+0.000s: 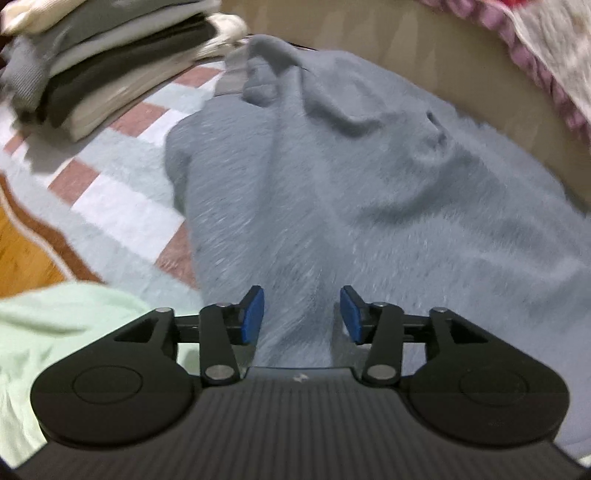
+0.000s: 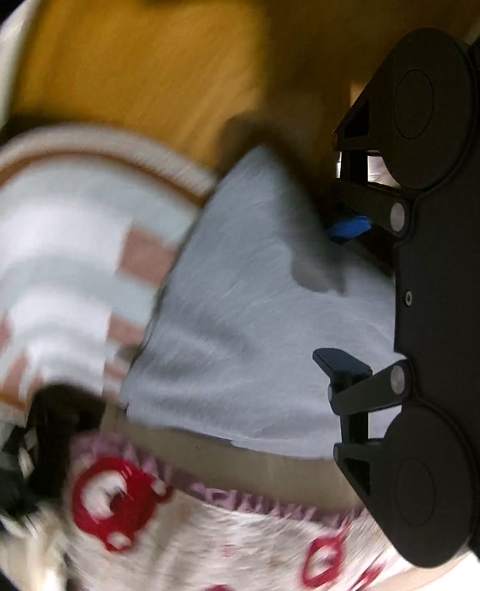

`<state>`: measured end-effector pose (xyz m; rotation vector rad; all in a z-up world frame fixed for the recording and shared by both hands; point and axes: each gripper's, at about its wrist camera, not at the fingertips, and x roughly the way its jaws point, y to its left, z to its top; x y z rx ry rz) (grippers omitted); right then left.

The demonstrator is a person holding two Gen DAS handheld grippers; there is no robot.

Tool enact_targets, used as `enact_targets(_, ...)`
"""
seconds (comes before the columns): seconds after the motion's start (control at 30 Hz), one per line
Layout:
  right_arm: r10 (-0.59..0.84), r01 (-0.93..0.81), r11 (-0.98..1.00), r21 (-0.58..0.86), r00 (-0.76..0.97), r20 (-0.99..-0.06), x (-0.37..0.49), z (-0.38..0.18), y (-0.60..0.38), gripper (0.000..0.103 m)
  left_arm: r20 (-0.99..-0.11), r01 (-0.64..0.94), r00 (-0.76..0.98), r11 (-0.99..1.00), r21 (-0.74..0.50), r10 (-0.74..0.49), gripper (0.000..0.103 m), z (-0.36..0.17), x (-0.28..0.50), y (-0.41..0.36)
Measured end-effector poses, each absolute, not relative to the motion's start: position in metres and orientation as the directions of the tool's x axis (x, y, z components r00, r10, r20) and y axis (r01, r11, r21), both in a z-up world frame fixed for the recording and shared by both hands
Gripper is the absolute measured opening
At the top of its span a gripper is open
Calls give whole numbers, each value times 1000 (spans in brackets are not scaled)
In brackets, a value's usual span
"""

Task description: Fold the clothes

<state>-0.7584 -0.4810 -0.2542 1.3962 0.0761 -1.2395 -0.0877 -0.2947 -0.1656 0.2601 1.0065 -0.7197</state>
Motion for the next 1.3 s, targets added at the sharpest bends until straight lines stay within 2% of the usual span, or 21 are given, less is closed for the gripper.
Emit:
enact_targets(0.03, -619, 763, -208, 613, 382, -686, -750, -244, -485, 7, -846, 678, 335, 730, -88, -414, 47, -170, -89, -299)
enact_targets(0.1, -720, 835, -13, 551, 374, -585, -736, -207, -474, 7, -861, 702, 333, 711, -46, -385, 48, -178, -88, -302)
enact_targets(0.17, -776, 819, 132, 558, 436, -456, -737, -167, -455, 6, -863, 694, 320, 716, -67, -391, 51, -179, -83, -295)
enact_targets(0.2, -783, 821, 146, 551, 437, -443, -740, -155, -448, 6, -861, 689, 313, 720, -85, -401, 52, -178, -80, -292)
enact_targets(0.27, -773, 840, 80, 536, 392, -499, -753, -154, -442, 4, -857, 677, 309, 728, -107, -413, 52, -176, -73, -287)
enact_targets(0.33, -714, 879, -36, 476, 311, -627, -760, -177, -445, 4, -854, 663, 308, 738, -124, -420, 53, -176, -67, -285)
enact_targets(0.43, -533, 908, -169, 383, 243, -811, -754, -226, -457, 4, -847, 645, 323, 753, -129, -422, 53, -173, -62, -282)
enact_targets(0.47, -502, 912, -181, 367, 235, -832, -750, -235, -460, 4, -841, 639, 338, 759, -124, -422, 53, -171, -61, -280)
enact_targets(0.53, -483, 926, -176, 335, 215, -849, -742, -239, -465, 4, -815, 612, 396, 783, -109, -423, 53, -163, -52, -272)
enact_targets(0.63, -500, 937, -156, 311, 196, -843, -741, -230, -467, 4, -782, 528, 484, 844, -97, -393, 62, -156, -24, -256)
enact_targets(0.7, -496, 932, -166, 321, 202, -844, -744, -233, -465, 4, -779, 457, 508, 881, -118, -368, 62, -159, 2, -245)
enact_targets(0.8, -484, 926, -179, 332, 211, -849, -745, -241, -460, 5, -805, 366, 408, 885, -288, -430, 62, -177, 43, -236)
enact_targets(0.87, -490, 927, -174, 333, 212, -846, -747, -241, -460, 5, -794, 311, 321, 849, -428, -517, 62, -191, 61, -236)
enact_targets(0.97, -501, 933, -159, 324, 207, -841, -746, -240, -459, 5, -789, 233, 245, 824, -516, -563, 62, -213, 75, -248)
enact_targets(1.17, -522, 944, -129, 304, 197, -830, -745, -238, -458, 5, -771, 345, 305, 820, -457, -559, 66, -216, 83, -285)
enact_targets(1.2, -525, 946, -124, 301, 195, -828, -745, -238, -458, 5, -763, 367, 315, 814, -450, -564, 62, -216, 82, -291)
enact_targets(1.23, -529, 947, -119, 298, 193, -826, -744, -237, -458, 5, -755, 391, 325, 808, -441, -569, 53, -215, 82, -296)
enact_targets(1.27, -532, 949, -114, 294, 192, -825, -744, -237, -458, 5, -746, 424, 337, 800, -424, -574, 25, -211, 81, -302)
enact_targets(1.3, -536, 951, -109, 291, 190, -823, -744, -237, -457, 5, -737, 457, 348, 792, -406, -579, 14, -208, 79, -307)
